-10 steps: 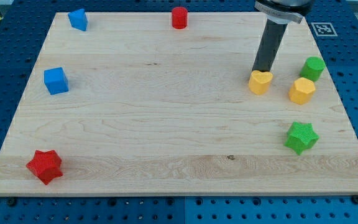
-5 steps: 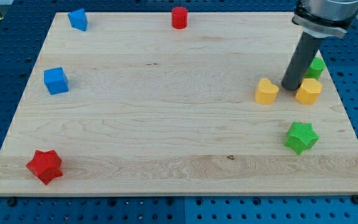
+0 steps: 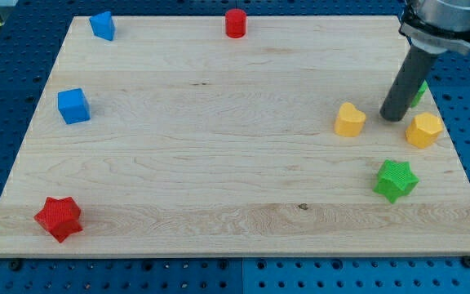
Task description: Slide the yellow hexagon towards the bottom right of the board
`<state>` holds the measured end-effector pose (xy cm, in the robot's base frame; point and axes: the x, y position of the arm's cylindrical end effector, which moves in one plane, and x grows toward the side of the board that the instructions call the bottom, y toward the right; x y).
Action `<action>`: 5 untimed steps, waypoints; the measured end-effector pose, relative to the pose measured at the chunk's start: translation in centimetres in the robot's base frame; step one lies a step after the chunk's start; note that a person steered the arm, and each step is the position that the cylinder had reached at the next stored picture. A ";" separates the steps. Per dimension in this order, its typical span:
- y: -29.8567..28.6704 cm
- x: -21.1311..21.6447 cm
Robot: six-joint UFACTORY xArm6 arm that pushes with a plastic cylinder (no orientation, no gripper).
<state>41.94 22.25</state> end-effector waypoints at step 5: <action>5.3 2.8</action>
